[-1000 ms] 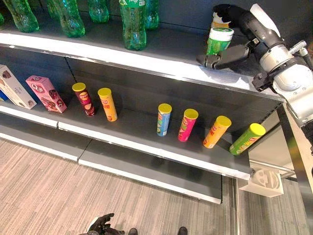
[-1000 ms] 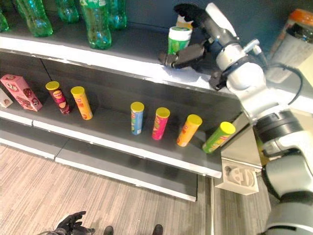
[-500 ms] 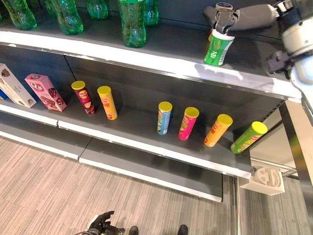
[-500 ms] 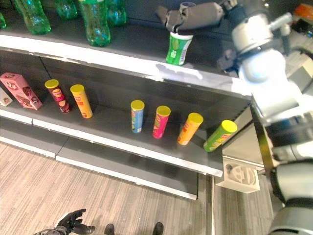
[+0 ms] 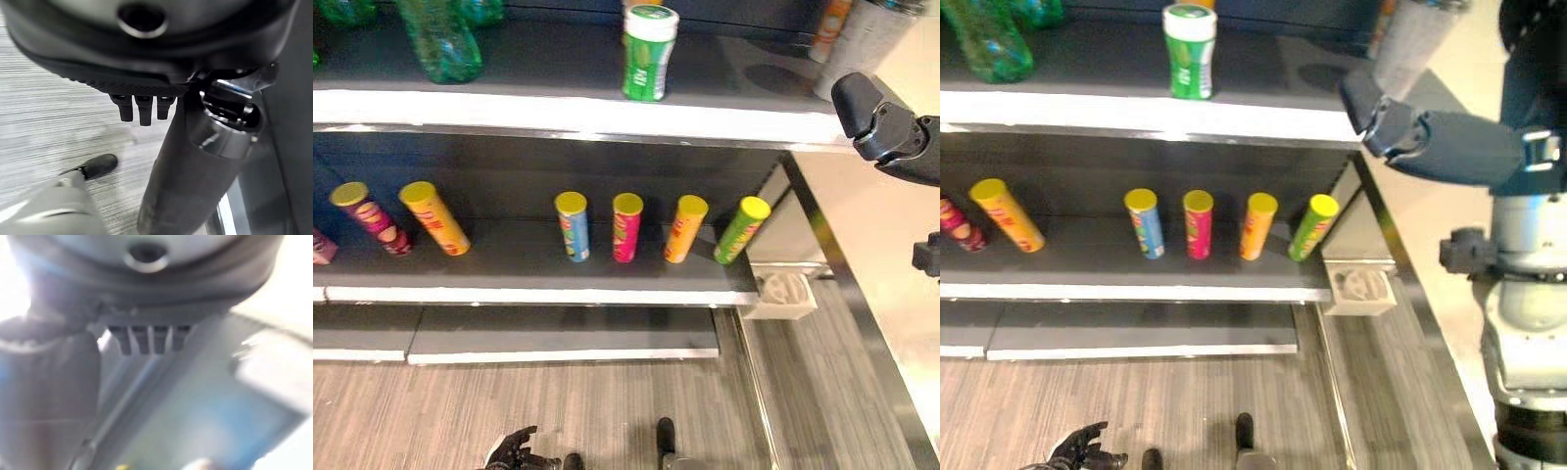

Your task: Put the goods on the table back onto the shelves and tidy them up.

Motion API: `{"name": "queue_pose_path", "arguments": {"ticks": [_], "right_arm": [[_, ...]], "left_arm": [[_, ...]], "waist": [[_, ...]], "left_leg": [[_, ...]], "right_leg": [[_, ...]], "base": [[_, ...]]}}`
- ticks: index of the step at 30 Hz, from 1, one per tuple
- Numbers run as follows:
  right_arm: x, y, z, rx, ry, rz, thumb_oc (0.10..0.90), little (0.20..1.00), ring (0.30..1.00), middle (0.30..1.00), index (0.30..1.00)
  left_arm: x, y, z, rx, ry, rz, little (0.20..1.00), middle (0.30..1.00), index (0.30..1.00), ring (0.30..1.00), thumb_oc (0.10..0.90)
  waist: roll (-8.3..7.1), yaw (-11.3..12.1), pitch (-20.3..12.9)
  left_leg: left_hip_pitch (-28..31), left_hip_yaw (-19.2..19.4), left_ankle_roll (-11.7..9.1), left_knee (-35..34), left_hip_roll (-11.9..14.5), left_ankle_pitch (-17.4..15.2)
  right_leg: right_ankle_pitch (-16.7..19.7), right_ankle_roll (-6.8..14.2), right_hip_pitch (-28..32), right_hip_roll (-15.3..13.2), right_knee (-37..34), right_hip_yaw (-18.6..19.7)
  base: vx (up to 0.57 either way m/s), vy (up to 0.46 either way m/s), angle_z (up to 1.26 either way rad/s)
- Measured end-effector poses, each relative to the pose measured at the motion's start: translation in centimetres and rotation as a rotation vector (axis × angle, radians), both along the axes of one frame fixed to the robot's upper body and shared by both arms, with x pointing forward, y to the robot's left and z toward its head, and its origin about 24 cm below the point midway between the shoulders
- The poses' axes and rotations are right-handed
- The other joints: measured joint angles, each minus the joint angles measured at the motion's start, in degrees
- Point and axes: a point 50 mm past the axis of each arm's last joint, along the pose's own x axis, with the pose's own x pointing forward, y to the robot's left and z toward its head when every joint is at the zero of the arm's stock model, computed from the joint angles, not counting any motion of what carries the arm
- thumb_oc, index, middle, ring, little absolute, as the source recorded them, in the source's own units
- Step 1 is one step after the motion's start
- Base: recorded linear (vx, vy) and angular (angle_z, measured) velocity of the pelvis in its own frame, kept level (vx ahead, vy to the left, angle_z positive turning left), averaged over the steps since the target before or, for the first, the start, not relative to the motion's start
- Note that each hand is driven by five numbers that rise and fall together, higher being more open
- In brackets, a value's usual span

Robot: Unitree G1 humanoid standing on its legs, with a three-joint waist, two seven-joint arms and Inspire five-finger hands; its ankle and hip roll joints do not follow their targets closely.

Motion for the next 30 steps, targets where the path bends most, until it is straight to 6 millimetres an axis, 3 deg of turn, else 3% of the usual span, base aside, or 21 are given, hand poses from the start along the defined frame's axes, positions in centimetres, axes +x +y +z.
{"name": "queue_pose_path", "arguments": {"ticks": [2,4,5,6,7,8,10,11,12,13,15,16,17,20,23,25,26,27,28,29,30], "right_arm": [[-0.2,-1.0,-1.0,0.028,0.030,-0.055,0.800,0.900,0.900,0.900,0.900],[0.0,-1.0,-1.3,0.048,0.022,-0.090,0.800,0.900,0.900,0.900,0.900],[0.2,-0.9,-1.2,0.034,0.016,-0.116,0.800,0.900,0.900,0.900,0.900],[0.3,-1.2,-1.5,0.034,0.021,-0.145,0.800,0.900,0.900,0.900,0.900],[0.5,-1.7,-2.1,0.052,0.037,-0.181,0.800,0.900,0.900,0.900,0.900],[0.7,-2.4,-2.4,0.072,0.043,-0.224,0.800,0.900,0.900,0.900,0.900],[0.2,-3.3,-1.7,0.081,0.004,-0.278,0.800,0.900,0.900,0.900,0.900],[0.1,-3.3,-1.4,0.067,-0.014,-0.293,0.800,0.900,0.900,0.900,0.900],[0.1,-3.2,-0.9,0.020,-0.020,-0.310,0.800,0.900,0.900,0.900,0.900],[0.1,-3.1,-0.8,0.011,-0.027,-0.305,0.800,0.900,0.900,0.900,0.900],[0.3,-4.1,-1.1,0.039,-0.010,-0.338,0.800,0.900,0.900,0.900,0.900],[0.2,-5.0,-0.7,0.041,-0.006,-0.378,0.800,0.900,0.900,0.900,0.900],[0.3,-7.6,-1.0,0.104,0.050,-0.469,0.800,0.900,0.900,0.900,0.900],[0.1,-9.8,-4.6,0.230,0.198,-0.525,0.800,0.900,0.900,0.900,0.900],[0.2,-9.5,-4.9,0.363,0.196,-0.357,0.800,0.900,0.900,0.900,0.900],[0.5,-9.1,-5.1,0.461,0.205,-0.187,0.800,0.900,0.900,0.900,0.900],[0.3,-9.1,-4.7,0.489,0.192,-0.147,0.800,0.900,0.900,0.900,0.900],[0.5,-8.9,-4.3,0.513,0.172,-0.106,0.800,0.900,0.900,0.900,0.900],[1.8,-7.7,-4.3,0.588,0.152,0.011,0.800,0.900,0.900,0.900,0.900],[2.6,-6.9,-4.9,0.588,0.195,0.053,0.800,0.900,0.900,0.900,0.900],[3.3,-5.9,-5.4,0.557,0.250,0.094,0.800,0.900,0.900,0.900,0.900]], "left_arm": [[1.2,-0.2,0.3,0.007,-0.025,-0.036,0.900,0.900,0.900,0.900,0.800],[1.6,0.4,0.7,0.024,-0.042,-0.036,0.900,0.900,0.900,0.900,0.800],[1.5,1.0,0.9,0.041,-0.040,-0.039,0.900,0.900,0.900,0.900,0.800],[1.1,2.0,1.0,0.062,-0.026,-0.034,0.900,0.900,0.900,0.900,0.800],[0.9,2.6,1.1,0.068,-0.017,-0.007,0.900,0.900,0.900,0.900,0.800],[0.8,3.0,1.2,0.071,-0.024,0.019,0.900,0.900,0.900,0.900,0.800],[1.1,3.8,1.7,0.092,-0.035,0.018,0.900,0.900,0.900,0.900,0.800],[1.0,4.6,2.0,0.113,-0.030,0.020,0.900,0.900,0.900,0.900,0.800],[0.4,5.5,2.2,0.138,-0.013,0.023,0.900,0.900,0.900,0.900,0.800],[-0.3,6.7,2.6,0.169,-0.001,0.032,0.900,0.900,0.900,0.900,0.800],[-0.1,6.7,2.7,0.166,-0.003,0.027,0.900,0.900,0.900,0.900,0.800],[0.0,5.7,2.4,0.135,-0.007,0.010,0.900,0.900,0.900,0.900,0.800],[0.7,3.1,1.7,0.053,-0.048,0.008,0.900,0.900,0.900,0.900,0.800],[0.6,1.9,1.2,0.014,-0.043,0.004,0.900,0.900,0.900,0.900,0.800],[1.1,1.8,1.1,0.014,-0.038,-0.004,0.900,0.900,0.900,0.900,0.800],[0.2,2.2,0.9,0.026,0.003,-0.014,0.900,0.900,0.900,0.900,0.800],[-1.0,2.5,0.5,0.030,0.053,0.002,0.900,0.900,0.900,0.900,0.800],[-1.5,2.1,0.3,0.004,0.059,0.001,0.900,0.900,0.900,0.900,0.800],[-0.1,1.4,0.9,-0.037,-0.023,0.016,0.900,0.900,0.900,0.900,0.800],[2.0,-0.3,1.2,-0.081,-0.082,-0.016,0.900,0.900,0.900,0.900,0.800],[2.0,-0.8,0.9,-0.098,-0.067,-0.032,0.900,0.900,0.900,0.900,0.800]], "waist": [[-0.55,-1.4,0.0],[-1.52,-0.5,0.3],[-2.53,-1.1,0.9],[-3.50,-2.2,1.7],[-3.06,-3.8,2.0],[-1.80,-3.5,2.0],[0.55,-0.2,2.0],[0.23,1.1,1.8],[-0.94,2.5,0.6],[-2.84,3.5,-0.9],[-4.52,4.3,-2.4],[-3.77,4.3,-2.7],[0.10,4.9,-2.9],[0.02,2.2,-3.1],[1.09,0.0,-3.3],[3.63,-0.3,-3.2],[3.43,0.3,-3.2],[2.89,0.0,-2.8],[-1.47,3.0,0.1],[-1.00,4.0,1.7],[-0.16,3.3,1.9]], "left_leg": [[0.1,1.3,0.0,0.3,-0.7,-0.2],[-0.9,7.1,0.2,0.1,-0.4,-0.3],[-1.3,11.4,0.6,0.2,0.1,-0.3],[-1.1,13.6,1.4,0.6,0.6,-0.4],[-0.9,14.6,1.5,0.6,1.7,-0.4],[-0.1,17.6,1.1,0.1,4.2,-0.1],[1.2,22.7,0.6,0.6,8.6,0.2],[2.0,23.8,0.6,1.8,9.8,0.2],[3.8,24.2,0.6,2.6,10.5,0.2],[3.5,24.3,0.5,4.7,10.6,0.2],[-0.4,22.2,-0.4,8.4,11.9,-1.8],[-0.3,21.6,-1.4,1.6,10.1,-0.7],[-1.4,21.1,-3.2,0.0,10.0,4.6],[0.9,20.2,-5.1,0.1,10.7,5.2],[0.8,19.0,-4.9,2.9,12.8,5.4],[-2.5,17.7,-4.1,9.6,19.2,6.5],[-3.8,17.6,-3.9,12.2,22.8,12.4],[-6.3,13.9,-4.8,16.8,23.7,16.1],[-13.6,-7.9,-6.8,24.0,14.8,3.3],[-17.1,-16.6,-5.6,18.0,7.1,0.5],[-16.1,-17.8,-5.4,8.2,3.3,0.8]], "right_leg": [[1.3,0.2,-0.9,0.7,0.4,1.2],[7.4,4.6,-5.7,2.5,0.0,4.8],[10.8,3.4,-8.3,3.7,-0.5,6.4],[11.1,3.0,-8.7,3.6,-0.5,4.0],[8.7,4.4,-7.7,3.8,-0.4,-1.6],[5.1,2.5,-6.5,4.1,2.1,-9.6],[1.1,3.3,-3.8,1.5,8.6,-18.8],[-0.3,2.9,-0.7,-1.6,9.5,-21.5],[0.2,1.5,4.6,-5.0,9.4,-22.7],[-1.0,1.7,5.8,-5.2,8.0,-22.0],[-1.9,-1.5,7.1,-4.0,2.3,-21.1],[-1.9,-1.5,7.7,-3.8,0.3,-20.7],[-3.7,0.0,8.1,-1.3,0.0,-19.3],[-5.3,0.5,10.2,-0.6,0.0,-19.4],[-7.8,0.2,11.7,1.0,0.0,-19.3],[-10.3,-3.4,11.6,6.2,0.1,-19.0],[-10.2,-6.5,12.0,8.8,0.1,-17.9],[-10.6,-8.6,11.4,10.0,0.5,-17.7],[-10.1,-10.5,9.6,7.7,1.1,-10.7],[-10.0,-10.0,9.6,8.4,0.7,-10.5],[-9.8,-9.4,10.4,9.5,0.0,-9.1]], "base": [[-0.17,0.062,-0.50],[-0.13,0.001,-1.45],[-0.14,-0.047,-1.70],[-0.13,-0.036,-1.22],[-0.14,-0.037,-0.90],[-0.14,-0.011,-1.13],[-0.07,-0.019,-1.53],[-0.02,-0.147,-1.54],[-0.06,-0.222,-1.32],[-0.02,-0.302,-1.21],[0.04,-0.207,-0.69],[0.14,-0.168,-0.58],[0.17,-0.226,-0.45],[0.09,-0.211,-0.10],[0.06,-0.476,0.09],[-0.04,-0.415,-0.11],[-0.10,-0.204,-0.39],[-0.10,-0.105,-1.23],[-0.01,0.107,-1.37],[0.06,0.233,-1.54],[0.09,0.288,-1.14]]}}
